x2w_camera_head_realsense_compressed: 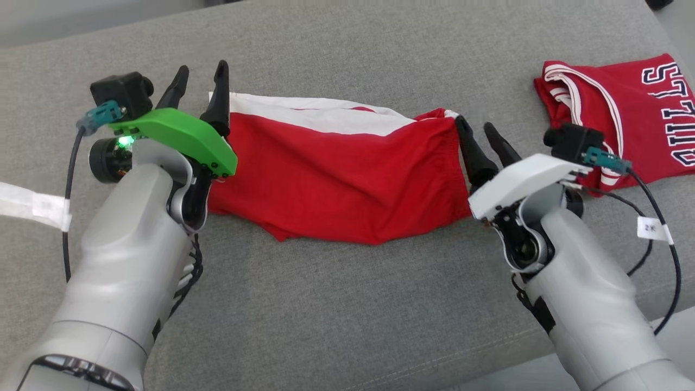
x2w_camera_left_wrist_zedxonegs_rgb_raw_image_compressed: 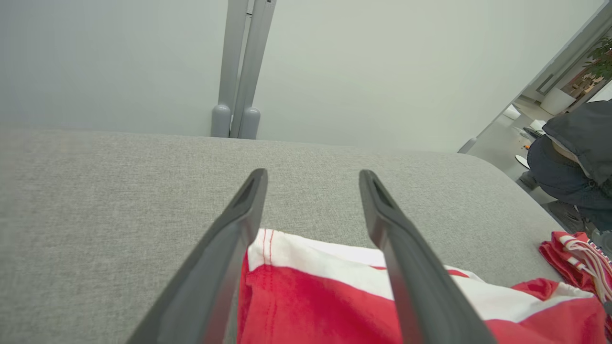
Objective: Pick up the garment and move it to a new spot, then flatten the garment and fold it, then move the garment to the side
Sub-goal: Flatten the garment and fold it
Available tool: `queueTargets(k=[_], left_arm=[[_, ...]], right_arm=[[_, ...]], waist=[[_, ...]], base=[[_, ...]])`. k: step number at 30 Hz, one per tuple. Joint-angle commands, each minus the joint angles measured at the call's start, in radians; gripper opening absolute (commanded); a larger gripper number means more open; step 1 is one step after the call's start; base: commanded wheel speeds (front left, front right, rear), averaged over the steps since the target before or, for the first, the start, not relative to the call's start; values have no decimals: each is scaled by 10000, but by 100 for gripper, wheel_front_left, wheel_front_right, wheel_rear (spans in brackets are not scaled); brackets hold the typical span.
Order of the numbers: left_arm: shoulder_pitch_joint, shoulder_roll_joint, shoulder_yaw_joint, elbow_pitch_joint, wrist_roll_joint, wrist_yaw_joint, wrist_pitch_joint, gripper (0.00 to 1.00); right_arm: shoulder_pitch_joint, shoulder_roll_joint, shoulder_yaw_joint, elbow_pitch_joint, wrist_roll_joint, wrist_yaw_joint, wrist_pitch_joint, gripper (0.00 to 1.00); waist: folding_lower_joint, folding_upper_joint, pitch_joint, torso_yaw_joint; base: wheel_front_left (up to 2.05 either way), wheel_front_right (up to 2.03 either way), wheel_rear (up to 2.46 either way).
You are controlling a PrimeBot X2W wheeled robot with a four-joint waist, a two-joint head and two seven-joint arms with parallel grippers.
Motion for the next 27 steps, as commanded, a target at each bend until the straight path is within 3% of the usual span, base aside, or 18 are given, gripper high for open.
queueTargets(k=[1, 5, 9, 14, 20, 27], left_arm=[[530, 21, 110, -107, 250, 102, -30, 100], [1395, -44, 142, -405, 989, 232, -35, 100], [2209, 1, 88, -465, 1565, 379, -36, 100], [2870, 77, 293, -600, 2042, 687, -37, 100], [3129, 357, 565, -679, 2665, 1209, -38, 100], [2767, 552, 718, -511, 3286, 1763, -38, 100]], right_arm=[[401, -156, -96, 68, -417, 5, -132, 100], [1117, -719, -139, -323, -2334, 5, -554, 100], [2192, -763, -667, -1321, -4057, 5, -863, 100], [3747, -379, -1154, -3287, -5882, 3, -908, 100], [5081, -34, -1174, -5191, -6846, 3, -637, 100], [5701, 156, -1298, -6175, -7143, 3, -521, 100]], waist=[[0, 0, -521, 187], [0, 0, -1040, 286], [0, 0, -1423, 212], [0, 0, -1611, 36], [0, 0, -1327, -267], [0, 0, -554, -532]], base=[[0, 0, 0], [0, 0, 0], [0, 0, 0], [0, 0, 0], [0, 0, 0], [0, 0, 0]])
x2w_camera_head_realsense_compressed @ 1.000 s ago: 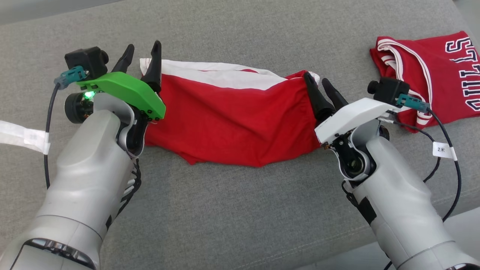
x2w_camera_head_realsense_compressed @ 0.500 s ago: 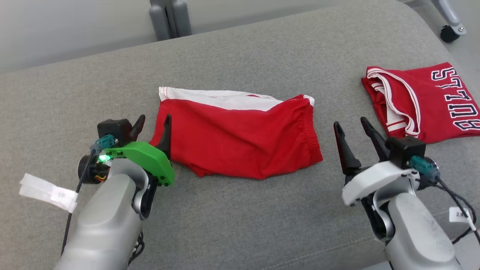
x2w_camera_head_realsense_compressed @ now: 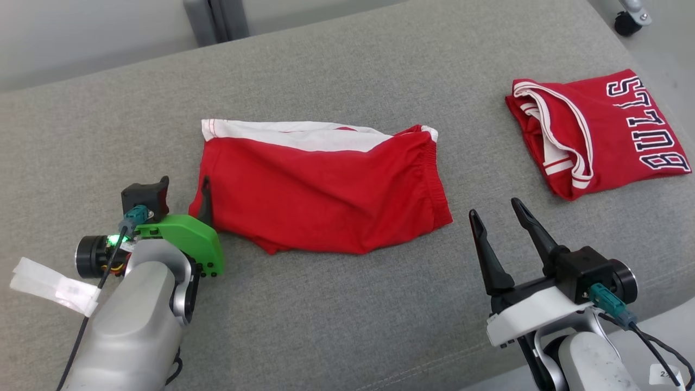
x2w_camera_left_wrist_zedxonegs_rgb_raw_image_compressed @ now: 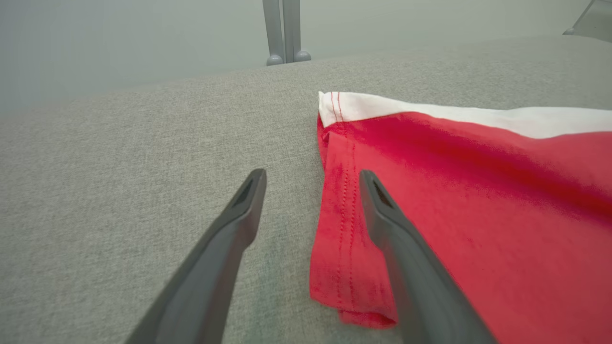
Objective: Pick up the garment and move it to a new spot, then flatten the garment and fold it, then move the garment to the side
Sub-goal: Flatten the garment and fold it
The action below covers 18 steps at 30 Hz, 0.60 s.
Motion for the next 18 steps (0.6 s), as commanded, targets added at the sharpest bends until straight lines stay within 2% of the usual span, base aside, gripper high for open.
queueTargets(k=[1, 3, 8, 17, 18], left_arm=[[-206, 102, 71, 76, 142, 125, -27, 100], [-298, 88, 87, 229, 239, 189, -27, 100], [-663, -192, -84, 786, 255, -32, 12, 100], [-833, -844, -395, 1909, 85, -631, 731, 100], [-851, -891, -419, 2042, 74, -688, 834, 82]], right_arm=[[62, 31, -16, -145, -82, 1, -35, 100], [38, 42, -10, -218, -119, 1, -61, 100], [-71, 66, -55, -299, -46, 1, -108, 100], [-178, 66, -161, -206, 316, 1, -179, 100], [-195, 66, -151, -196, 347, 1, -182, 100]], waist=[[0, 0, 485, -219], [0, 0, 671, -272], [0, 0, 1012, -282], [0, 0, 1066, -230], [0, 0, 1046, -238]], base=[[0, 0, 0], [0, 0, 0], [0, 0, 0], [0, 0, 0], [0, 0, 0]])
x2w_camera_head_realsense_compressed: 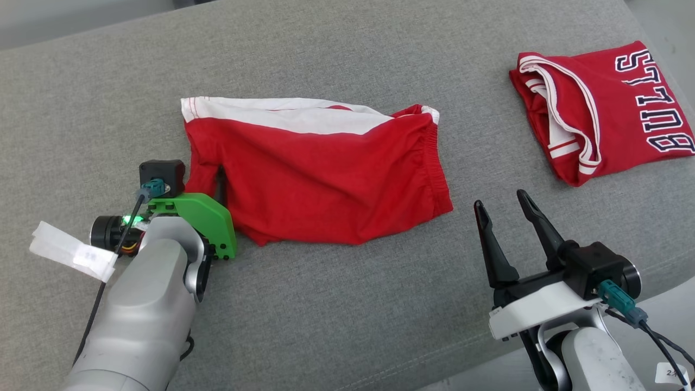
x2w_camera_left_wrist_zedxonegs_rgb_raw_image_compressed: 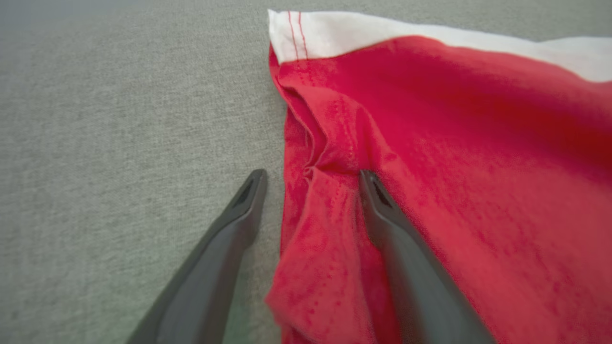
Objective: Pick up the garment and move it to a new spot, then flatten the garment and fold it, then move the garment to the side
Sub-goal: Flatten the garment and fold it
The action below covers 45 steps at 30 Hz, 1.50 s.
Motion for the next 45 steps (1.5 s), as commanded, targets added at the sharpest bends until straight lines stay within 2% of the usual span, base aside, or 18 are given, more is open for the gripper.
queueTargets(k=[1, 2, 9, 19, 24, 29, 30, 31, 36, 39, 42, 45], left_arm=[[293, -184, -127, 358, -10, -109, 320, 32], [282, -187, -114, 483, -52, -116, 384, 0], [286, -248, -125, 956, -217, -387, 406, 0], [1280, -549, 460, 957, -906, -327, -354, 0], [2008, -686, 727, 478, -1189, -172, -517, 0], [2746, -727, 1217, -803, -989, 255, -553, 0], [2875, -730, 1263, -1038, -902, 333, -558, 40], [3033, -724, 1380, -1347, -821, 429, -563, 100], [3838, -526, 1960, -2985, -16, 577, -565, 100], [4477, -467, 2685, -4119, 429, 307, -566, 100], [5060, -484, 3476, -5301, 1045, 270, -568, 100], [5716, -583, 4131, -6442, 1676, -101, -567, 100]], right_arm=[[-129, 7, 0, 20, 87, 1, -15, 100], [-139, 6, -2, 12, 104, 1, -4, 100], [-90, 7, -121, 29, 192, 1, 51, 100], [183, 5, -244, 105, 222, 1, 151, 100], [347, 3, -266, 148, 273, 1, 255, 100], [548, 3, -271, 177, 288, 1, 372, 100], [569, 3, -259, 166, 301, 1, 408, 100], [599, 5, -248, 152, 327, 1, 431, 100], [717, 2, -345, 100, 256, 1, 555, 100], [780, 5, -425, 39, 212, 1, 681, 100], [855, 4, -505, -17, 198, 1, 824, 100], [865, 5, -635, 29, 289, 1, 1214, 100]], waist=[[0, -1, -35, -12], [0, -1, -50, -17], [0, -1, -200, 78], [0, -1, -964, 671], [0, -1, -1466, 967], [0, -1, -1959, 1073], [0, -1, -2027, 1069], [0, -1, -2089, 1060], [0, -1, -2470, 1148], [0, -1, -2738, 1258], [0, -1, -2960, 1457], [0, -1, -3146, 1738]], base=[[0, 0, 0], [0, 0, 0], [0, 0, 0], [0, 0, 0], [0, 0, 0], [0, 0, 0], [0, 0, 0], [0, 0, 0], [0, 0, 0], [0, 0, 0], [0, 0, 0], [0, 0, 0]])
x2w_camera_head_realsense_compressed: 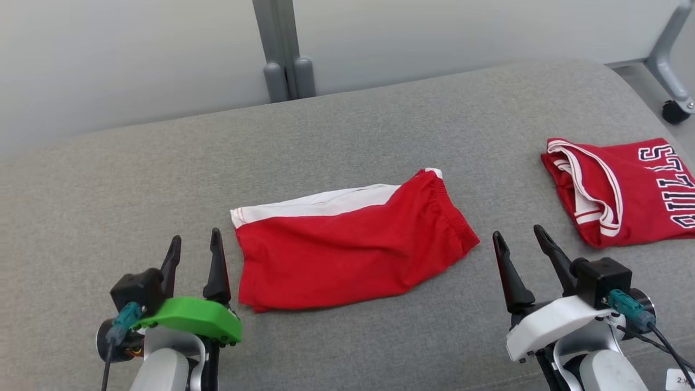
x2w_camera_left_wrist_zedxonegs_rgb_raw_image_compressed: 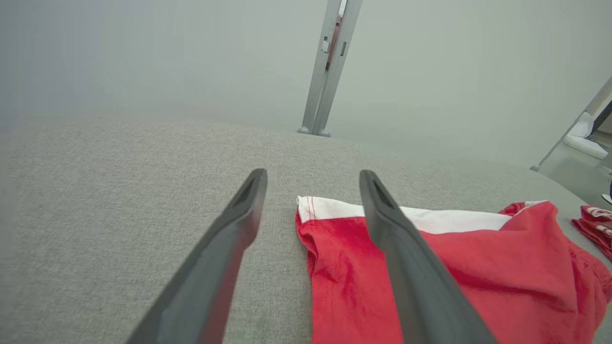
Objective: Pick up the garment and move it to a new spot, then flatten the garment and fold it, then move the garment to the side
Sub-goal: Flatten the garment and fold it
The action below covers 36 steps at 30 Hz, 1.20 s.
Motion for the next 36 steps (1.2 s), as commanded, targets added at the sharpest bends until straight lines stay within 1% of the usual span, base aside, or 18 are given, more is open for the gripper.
queueTargets(k=[1, 2, 5, 7, 8, 11, 14, 18, 21, 25, 29, 36], left_arm=[[398, -16, 218, -318, 258, -150, 5, 100], [599, -40, 314, -616, 579, -330, 4, 100], [1045, -81, 751, -1282, 1055, -655, 4, 100], [1416, -134, 982, -1671, 1219, -850, 6, 100], [1599, -147, 1078, -1848, 1310, -943, 6, 100], [2033, -178, 1227, -2142, 1474, -1165, 5, 100], [2295, -200, 1253, -2199, 1571, -1336, 5, 100], [2429, -218, 1242, -2236, 1724, -1407, 5, 100], [2378, -221, 1247, -2344, 1780, -1433, 5, 100], [2357, -228, 1367, -2385, 1763, -1453, 5, 100], [2117, -228, 1271, -2377, 1876, -1483, 5, 100], [1865, -229, 1057, -2242, 1897, -1492, 3, 100]], right_arm=[[115, -4, -64, 82, 125, 1, 232, 100], [124, -8, -185, 176, 218, 1, 453, 100], [127, -8, -467, 559, 618, 1, 1053, 100], [26, -4, -679, 929, 1734, 1, 1312, 100], [-93, -15, -783, 1155, 2017, 1, 1424, 100], [-465, -1, -855, 1715, 1822, 3, 1777, 100], [-1003, -23, -967, 2336, 1457, 3, 2607, 100], [-2101, -29, -1389, 2969, 1263, 3, 4145, 100], [-2967, -6, -1599, 3527, 929, 3, 5596, 100], [-4048, -7, -1864, 4151, 754, 3, 6877, 100], [-4860, -26, -1863, 4817, -23, 3, 7311, 100], [-5940, -11, -2190, 6346, -834, 3, 7869, 100]], waist=[[0, 0, -307, 379], [0, 0, -357, 472], [0, 0, -441, 680], [0, 0, -482, 804], [0, 0, -501, 847], [0, 0, -517, 931], [0, 0, -500, 1017], [0, 0, -394, 1056], [0, 0, -268, 1147], [0, 0, 43, 1213], [0, 0, 408, 1425], [0, 0, 851, 1766]], base=[[0, 0, 0], [0, 0, 0], [0, 0, 0], [0, 0, 0], [0, 0, 0], [0, 0, 0], [0, 0, 0], [0, 0, 0], [0, 0, 0], [0, 0, 0], [0, 0, 0], [0, 0, 0]])
